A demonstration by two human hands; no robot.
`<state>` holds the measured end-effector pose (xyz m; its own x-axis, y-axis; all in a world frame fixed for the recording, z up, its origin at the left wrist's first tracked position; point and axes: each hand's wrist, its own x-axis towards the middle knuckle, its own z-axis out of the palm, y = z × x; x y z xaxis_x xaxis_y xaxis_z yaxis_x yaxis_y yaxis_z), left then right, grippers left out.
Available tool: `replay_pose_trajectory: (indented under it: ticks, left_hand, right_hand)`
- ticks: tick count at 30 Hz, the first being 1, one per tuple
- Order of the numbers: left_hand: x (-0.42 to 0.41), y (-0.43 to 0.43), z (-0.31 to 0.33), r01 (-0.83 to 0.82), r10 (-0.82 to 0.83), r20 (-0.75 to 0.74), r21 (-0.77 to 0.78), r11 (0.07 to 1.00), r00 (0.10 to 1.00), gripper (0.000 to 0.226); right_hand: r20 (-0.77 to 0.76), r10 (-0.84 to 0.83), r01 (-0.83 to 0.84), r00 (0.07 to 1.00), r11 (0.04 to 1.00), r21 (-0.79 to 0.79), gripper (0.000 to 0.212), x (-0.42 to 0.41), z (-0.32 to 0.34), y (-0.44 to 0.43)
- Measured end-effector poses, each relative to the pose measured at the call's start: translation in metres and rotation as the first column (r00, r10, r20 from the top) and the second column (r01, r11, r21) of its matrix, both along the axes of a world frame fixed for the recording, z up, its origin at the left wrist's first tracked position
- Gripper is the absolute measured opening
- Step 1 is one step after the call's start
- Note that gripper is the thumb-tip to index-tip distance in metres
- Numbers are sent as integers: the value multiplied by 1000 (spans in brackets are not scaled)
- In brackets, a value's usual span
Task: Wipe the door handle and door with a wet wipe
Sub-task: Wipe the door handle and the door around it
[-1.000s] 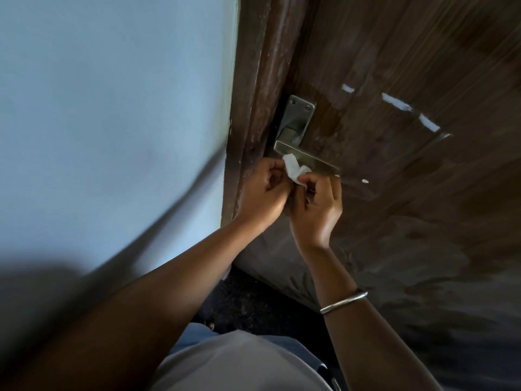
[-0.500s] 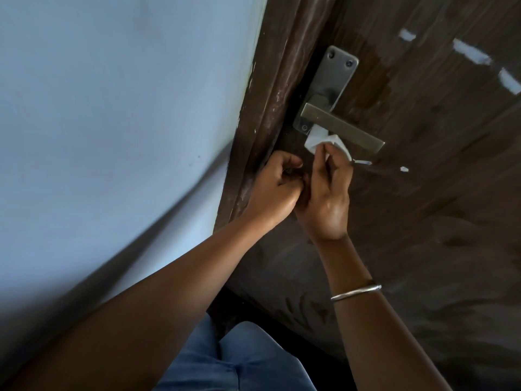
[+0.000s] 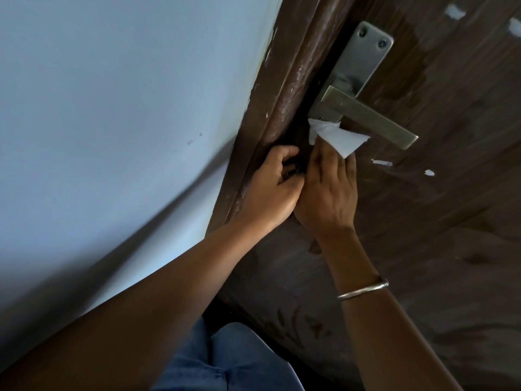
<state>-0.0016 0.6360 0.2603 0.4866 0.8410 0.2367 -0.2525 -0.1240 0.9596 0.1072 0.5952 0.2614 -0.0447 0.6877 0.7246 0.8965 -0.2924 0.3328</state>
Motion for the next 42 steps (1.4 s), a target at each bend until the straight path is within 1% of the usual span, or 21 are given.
replay_pose_trajectory:
  ticks: [3, 5, 7, 9, 11, 16, 17, 19, 21, 22, 24, 25, 27, 29, 31, 33, 35, 36, 38, 40, 42]
  left_hand:
    - [-1, -7, 4, 15, -15, 14, 11, 1000, 1000, 47]
    - [-2, -9, 9, 18, -18, 6, 43, 999, 1000, 44]
    - [-2, -9, 14, 20, -21, 20, 44, 999, 1000, 39]
    - [-1, -9, 19, 32, -32, 29, 12, 999, 999, 39]
    - [0, -8, 21, 22, -21, 49, -19, 1000, 999, 41]
    - [8, -11, 23, 75, -64, 101, -114, 991, 993, 53]
    - [11, -12, 22, 93, -81, 99, -118, 989, 992, 51]
    - [12, -12, 22, 109, -100, 77, -114, 988, 992, 47]
    - [12, -11, 23, 97, -87, 81, -131, 987, 993, 57]
    - [12, -10, 25, 100, -86, 96, -152, 983, 992, 62]
    - [12, -10, 29, 114, -92, 123, -183, 977, 988, 62]
    - [11, -11, 31, 109, -88, 119, -186, 976, 989, 62]
    - [12, -13, 34, 85, -77, 52, -183, 979, 996, 68]
    - [14, -17, 37, 72, -77, -18, -189, 979, 997, 73]
    - [16, -22, 42, 91, -103, -54, -186, 978, 993, 75]
    - [18, -29, 52, 111, -126, -97, -152, 982, 987, 74]
    - [21, -36, 63, 135, -152, -147, -116, 984, 978, 68]
    - [22, -38, 68, 147, -161, -186, -89, 985, 969, 61]
    - [19, -39, 76, 161, -157, -322, -14, 987, 934, 44]
    - [15, -39, 83, 196, -148, -444, 64, 979, 884, 37]
    - [13, -43, 92, 242, -142, -505, 138, 960, 851, 42]
  right_hand:
    - [-63, 87, -87, 994, 996, 1, 48, -5, 3, 1]
    - [-30, 148, -147, 989, 989, 10, 46, -6, 11, 1]
    - [23, 103, -103, 994, 995, 0, 49, -6, 23, 7]
    - [56, 28, -25, 998, 998, -64, 52, -8, 33, 15]
    - [80, -5, 14, 997, 993, -121, 51, -10, 35, 21]
    - [206, 74, -25, 976, 973, -231, 45, 9, 25, 0]
    - [206, 66, -17, 976, 973, -232, 45, 13, 24, -9]
    - [168, 39, -8, 985, 983, -185, 44, 20, 24, -21]
    - [134, 13, 8, 991, 988, -153, 48, 19, 25, -24]
    - [117, -3, 22, 993, 986, -163, 54, 16, 26, -23]
    - [99, -21, 41, 995, 978, -206, 65, 8, 27, -19]
    - [100, -21, 44, 995, 973, -228, 67, 6, 28, -19]
    - [125, -22, 53, 992, 966, -254, 62, 10, 33, -25]
    - [149, -47, 79, 988, 973, -215, 56, 20, 44, -35]
    - [163, -79, 106, 983, 981, -161, 57, 29, 56, -39]
    - [177, -70, 103, 982, 977, -186, 54, 35, 67, -35]
    - [178, -25, 75, 984, 958, -276, 49, 37, 74, -29]
    - [195, -3, 67, 981, 945, -320, 48, 38, 75, -30]
    - [276, 33, 82, 961, 915, -395, 50, 42, 73, -41]
    - [326, 59, 86, 944, 907, -413, 48, 53, 76, -58]
    - [315, 29, 93, 949, 926, -366, 45, 63, 85, -66]
